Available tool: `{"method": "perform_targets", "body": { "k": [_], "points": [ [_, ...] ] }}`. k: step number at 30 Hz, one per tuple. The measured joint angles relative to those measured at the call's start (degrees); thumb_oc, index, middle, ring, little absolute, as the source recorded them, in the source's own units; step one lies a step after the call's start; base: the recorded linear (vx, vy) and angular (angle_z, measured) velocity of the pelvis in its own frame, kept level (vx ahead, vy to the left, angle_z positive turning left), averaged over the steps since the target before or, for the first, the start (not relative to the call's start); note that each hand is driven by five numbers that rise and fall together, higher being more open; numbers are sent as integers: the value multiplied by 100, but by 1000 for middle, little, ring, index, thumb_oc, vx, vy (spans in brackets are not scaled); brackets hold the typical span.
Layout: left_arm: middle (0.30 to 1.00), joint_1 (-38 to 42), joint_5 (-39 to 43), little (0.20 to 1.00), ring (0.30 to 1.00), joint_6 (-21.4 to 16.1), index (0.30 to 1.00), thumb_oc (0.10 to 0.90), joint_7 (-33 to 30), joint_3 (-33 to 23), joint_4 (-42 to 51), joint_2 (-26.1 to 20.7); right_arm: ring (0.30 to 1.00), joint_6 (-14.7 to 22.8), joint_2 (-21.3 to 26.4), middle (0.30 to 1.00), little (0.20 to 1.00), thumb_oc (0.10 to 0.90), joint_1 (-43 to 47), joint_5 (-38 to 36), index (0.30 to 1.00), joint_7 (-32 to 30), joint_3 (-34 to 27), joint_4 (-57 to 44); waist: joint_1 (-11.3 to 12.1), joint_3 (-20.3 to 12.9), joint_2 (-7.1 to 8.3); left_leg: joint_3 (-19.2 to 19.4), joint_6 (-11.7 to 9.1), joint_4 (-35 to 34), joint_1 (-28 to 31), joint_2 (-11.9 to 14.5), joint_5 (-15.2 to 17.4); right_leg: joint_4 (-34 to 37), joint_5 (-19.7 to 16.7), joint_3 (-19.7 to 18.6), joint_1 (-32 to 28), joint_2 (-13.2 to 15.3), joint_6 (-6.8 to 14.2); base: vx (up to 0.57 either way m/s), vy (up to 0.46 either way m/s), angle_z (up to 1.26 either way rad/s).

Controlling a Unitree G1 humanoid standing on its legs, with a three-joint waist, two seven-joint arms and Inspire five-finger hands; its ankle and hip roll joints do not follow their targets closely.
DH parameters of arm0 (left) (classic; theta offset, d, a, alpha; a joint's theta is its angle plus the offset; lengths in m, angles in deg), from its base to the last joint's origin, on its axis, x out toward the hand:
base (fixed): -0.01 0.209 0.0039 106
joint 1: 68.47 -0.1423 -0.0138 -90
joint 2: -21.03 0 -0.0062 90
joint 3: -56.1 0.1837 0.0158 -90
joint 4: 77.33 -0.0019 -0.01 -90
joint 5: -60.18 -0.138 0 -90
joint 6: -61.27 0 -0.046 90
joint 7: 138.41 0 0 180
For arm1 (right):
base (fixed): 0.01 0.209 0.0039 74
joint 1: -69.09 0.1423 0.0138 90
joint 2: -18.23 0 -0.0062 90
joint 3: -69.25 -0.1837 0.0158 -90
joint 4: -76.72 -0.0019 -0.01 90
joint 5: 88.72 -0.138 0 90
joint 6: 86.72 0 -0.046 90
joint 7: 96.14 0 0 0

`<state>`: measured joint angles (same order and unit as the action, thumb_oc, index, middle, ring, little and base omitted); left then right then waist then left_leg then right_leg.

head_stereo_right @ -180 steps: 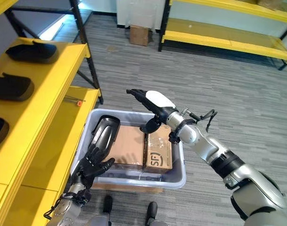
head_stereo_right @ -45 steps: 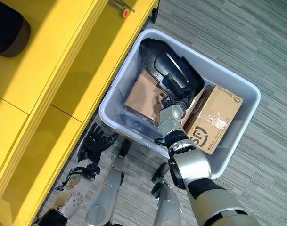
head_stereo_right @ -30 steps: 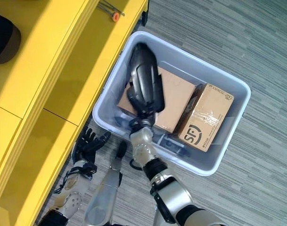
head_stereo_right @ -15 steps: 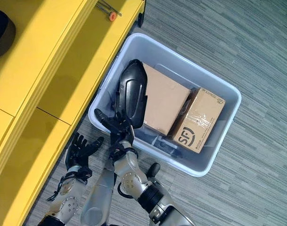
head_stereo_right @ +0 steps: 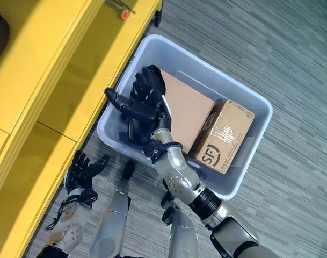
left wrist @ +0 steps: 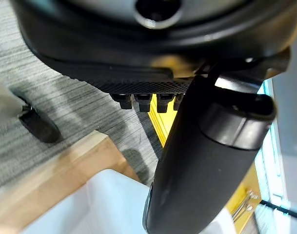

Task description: Move parts from the plastic box to the shelf.

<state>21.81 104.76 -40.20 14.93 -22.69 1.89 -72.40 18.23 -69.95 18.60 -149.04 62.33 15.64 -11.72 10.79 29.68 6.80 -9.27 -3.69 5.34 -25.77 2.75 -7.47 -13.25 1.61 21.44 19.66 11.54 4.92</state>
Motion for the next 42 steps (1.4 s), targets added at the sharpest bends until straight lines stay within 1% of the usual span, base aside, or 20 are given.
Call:
{"method": "perform_targets", "body": {
  "k": [4,9,10,11,15,16,20,21,22,23,25,26,29,30,31,35,37,39,40,42],
  "points": [
    [1000,9,-1,1000,1000,-6,1000,900,39,-39,17,-3,1000,-215,389,1000,1000,900,105,351,1000,252,143,-141,-12,15,30,49,1,0,19,14,2,28,-7,-30,-5,-12,-1,5,8,-5],
    [1000,-76,3,1000,1000,-39,1000,900,252,-84,23,-6,1000,-459,1113,1000,1000,900,521,1512,1000,693,228,-175,-123,26,72,109,3,-3,50,21,4,52,-50,-91,-9,-14,8,3,1,-6],
    [1000,-100,2,1000,1000,-56,1000,900,279,-80,24,-6,1000,-464,1284,1000,1000,900,605,1760,1000,729,270,-186,-129,26,72,126,4,-4,55,23,4,62,-60,-111,-8,-17,8,8,-15,-11],
    [1000,-170,3,1000,1000,-123,1000,900,383,-80,24,-10,1000,-459,1597,1000,1000,900,678,2233,1000,863,257,-201,-132,26,72,147,5,-7,68,28,4,86,-82,-135,-12,-25,10,13,-11,-9],
    [1000,-254,3,1000,1000,-181,1000,900,572,-89,27,-85,1000,-507,2145,1000,1000,900,882,2722,1000,1174,415,-197,-143,38,113,203,7,-29,90,63,4,129,-120,-179,-14,-59,0,5,-16,-8],
    [1000,-259,3,1000,1000,-204,1000,900,617,-69,26,-128,1000,-507,2195,1000,1000,900,886,2812,1000,1197,415,-195,-144,39,126,204,7,-31,90,71,4,134,-122,-183,-13,-69,-2,0,-24,-5],
    [1000,-293,3,1000,1000,-282,1000,900,890,-61,26,-289,1000,-502,2774,1000,1000,900,1178,3600,1000,1316,639,-144,-137,40,138,212,5,-39,91,93,2,161,-136,-188,-12,-91,-14,0,-4,-1],
    [1000,-308,3,1000,1000,-285,1000,900,953,-86,26,-295,1000,-497,2929,1000,1000,900,1350,3895,1000,1307,750,-112,-144,40,137,219,5,-48,84,94,-2,178,-145,-192,-3,-92,-17,5,-33,-5],
    [1000,-322,4,1000,1000,-285,1000,900,1009,-68,23,-357,1000,-487,3310,1000,1000,900,1784,4287,1000,1335,1142,-57,-150,40,137,231,4,-73,83,99,-19,213,-167,-199,2,-102,-12,0,-20,-3],
    [1000,-327,5,1000,1000,-285,1000,900,1095,-54,22,-411,1000,-455,3562,1000,1000,900,2032,4549,1000,1376,1345,-34,-144,40,137,225,3,-76,83,100,-20,216,-166,-198,1,-104,-11,0,0,0],
    [1000,-348,6,1000,1000,-306,1000,900,1197,-56,22,-457,1000,-421,3905,1000,1000,900,2297,4890,1000,1412,1488,-36,-115,40,137,219,3,-80,83,96,-21,217,-165,-192,-4,-100,-9,6,-27,3],
    [1000,-364,7,1000,1000,-339,1000,900,1218,-68,21,-454,1000,-418,3962,1000,1000,900,2386,5063,1000,1399,1468,-21,-122,40,137,218,3,-83,83,90,-21,222,-164,-189,-3,-94,-8,-3,-50,-2],
    [1000,-393,6,1000,1000,-382,1000,900,1392,-127,7,-474,1000,-353,4145,1000,1000,900,3484,5942,1000,1551,2473,277,-128,41,126,230,1,-87,81,93,-23,227,-164,-195,8,-95,-4,-16,-37,-1],
    [1000,-391,7,1000,1000,-388,1000,900,1445,-123,7,-480,1000,-245,4168,1000,1000,900,3818,6206,1000,1663,2824,350,-110,45,117,218,-6,-90,80,96,-27,222,-158,-187,8,-101,-3,-14,-36,5],
    [1000,-393,7,1000,1000,-395,1000,900,1498,-113,12,-480,1000,-191,4143,1000,1000,900,3860,6287,1000,1676,2898,380,-89,46,113,204,-6,-90,73,92,-27,216,-148,-175,12,-97,-5,-3,-42,5],
    [1000,-423,12,1000,1000,-394,1000,900,1592,-130,6,-525,1000,-70,4143,1000,1000,900,4565,6744,1000,1870,3819,374,-77,47,90,207,-22,-89,-18,75,-40,189,-147,-185,118,-77,-3,-8,-45,1],
    [1000,-440,13,1000,1000,-395,1000,900,1604,-128,8,-583,1000,12,4127,1000,1000,900,4886,7145,1000,2038,4288,387,-55,48,78,203,-35,-89,-62,72,-48,157,-140,-189,180,-72,0,-12,-38,0],
    [1000,-450,13,1000,1000,-395,1000,900,1606,-128,7,-625,1000,41,4121,1000,1000,900,4909,7252,1000,2105,4358,385,-57,48,78,192,-36,-89,-81,71,-49,152,-134,-180,194,-72,-2,-20,-43,3],
    [1000,-457,15,1000,1000,-395,1000,900,1618,-130,2,-716,1000,95,4073,1000,1000,900,4925,7605,1000,2291,4399,428,-47,48,81,167,-41,-85,-117,71,-50,113,-116,-154,223,-71,8,-24,-50,7],
    [1000,-454,16,1000,1000,-396,1000,900,1626,-132,8,-804,1000,176,4034,1000,1000,900,4929,7795,1000,2402,4402,561,-8,48,80,130,-51,-87,-138,74,-57,67,-81,-133,250,-68,0,-18,-48,7]
  ]
}}
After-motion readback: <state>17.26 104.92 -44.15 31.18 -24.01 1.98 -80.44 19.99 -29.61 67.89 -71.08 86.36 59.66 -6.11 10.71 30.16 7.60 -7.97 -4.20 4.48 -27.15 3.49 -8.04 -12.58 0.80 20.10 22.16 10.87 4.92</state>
